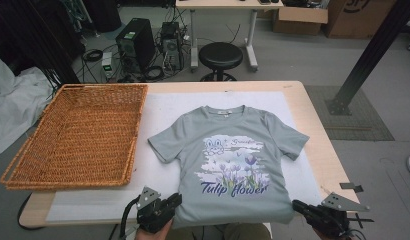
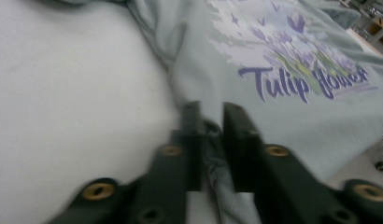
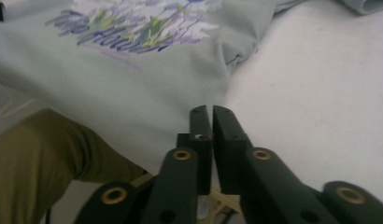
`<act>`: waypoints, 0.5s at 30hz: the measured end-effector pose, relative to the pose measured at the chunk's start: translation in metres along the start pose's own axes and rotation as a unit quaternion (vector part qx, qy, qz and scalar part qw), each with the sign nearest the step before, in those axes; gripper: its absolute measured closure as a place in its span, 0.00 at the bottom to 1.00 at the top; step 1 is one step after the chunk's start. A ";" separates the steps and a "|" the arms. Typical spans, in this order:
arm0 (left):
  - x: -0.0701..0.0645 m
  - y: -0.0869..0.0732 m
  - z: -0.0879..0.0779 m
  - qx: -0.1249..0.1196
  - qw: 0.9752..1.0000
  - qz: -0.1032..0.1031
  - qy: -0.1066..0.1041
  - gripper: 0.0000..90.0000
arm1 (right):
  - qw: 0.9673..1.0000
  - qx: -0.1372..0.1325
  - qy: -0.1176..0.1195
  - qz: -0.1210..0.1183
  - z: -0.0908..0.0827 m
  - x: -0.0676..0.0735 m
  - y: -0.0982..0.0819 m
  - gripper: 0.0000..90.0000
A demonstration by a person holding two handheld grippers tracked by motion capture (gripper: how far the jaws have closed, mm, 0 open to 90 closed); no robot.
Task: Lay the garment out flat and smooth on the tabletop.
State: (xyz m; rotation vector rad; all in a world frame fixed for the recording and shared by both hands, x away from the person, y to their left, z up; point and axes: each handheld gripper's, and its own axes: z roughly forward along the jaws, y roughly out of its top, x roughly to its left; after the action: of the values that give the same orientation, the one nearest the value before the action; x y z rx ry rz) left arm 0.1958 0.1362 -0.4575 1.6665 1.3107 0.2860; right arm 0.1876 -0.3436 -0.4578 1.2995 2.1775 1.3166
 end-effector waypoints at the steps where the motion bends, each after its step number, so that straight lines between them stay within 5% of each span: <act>1: 0.000 0.002 0.001 -0.003 1.000 -0.004 0.003 0.76 | 1.000 -0.006 0.001 0.007 0.000 -0.002 0.001 0.88; 4: 0.003 0.014 0.005 -0.012 1.000 -0.018 0.006 0.68 | 1.000 -0.015 -0.002 0.017 0.004 -0.005 0.007 0.81; 9: 0.002 0.026 0.025 0.027 0.999 -0.019 0.034 0.63 | 1.000 0.006 -0.003 0.030 0.022 -0.004 0.015 0.71; 10: 0.001 0.026 0.030 0.041 0.998 -0.011 0.051 0.64 | 1.000 0.008 -0.005 0.026 0.024 -0.003 0.014 0.74; 13: -0.002 0.023 0.029 0.040 0.996 0.001 0.075 0.89 | 1.000 0.007 -0.021 0.011 0.023 0.000 0.012 0.96; 15: -0.001 0.022 0.027 0.040 0.996 -0.005 0.076 0.95 | 1.000 0.004 -0.022 0.006 0.021 0.000 0.009 0.97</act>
State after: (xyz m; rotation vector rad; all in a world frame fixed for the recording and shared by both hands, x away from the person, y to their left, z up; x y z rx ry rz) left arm 0.2275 0.1218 -0.4534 1.7328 1.4607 0.3643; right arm 0.2055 -0.3302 -0.4611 1.3333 2.1510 1.2717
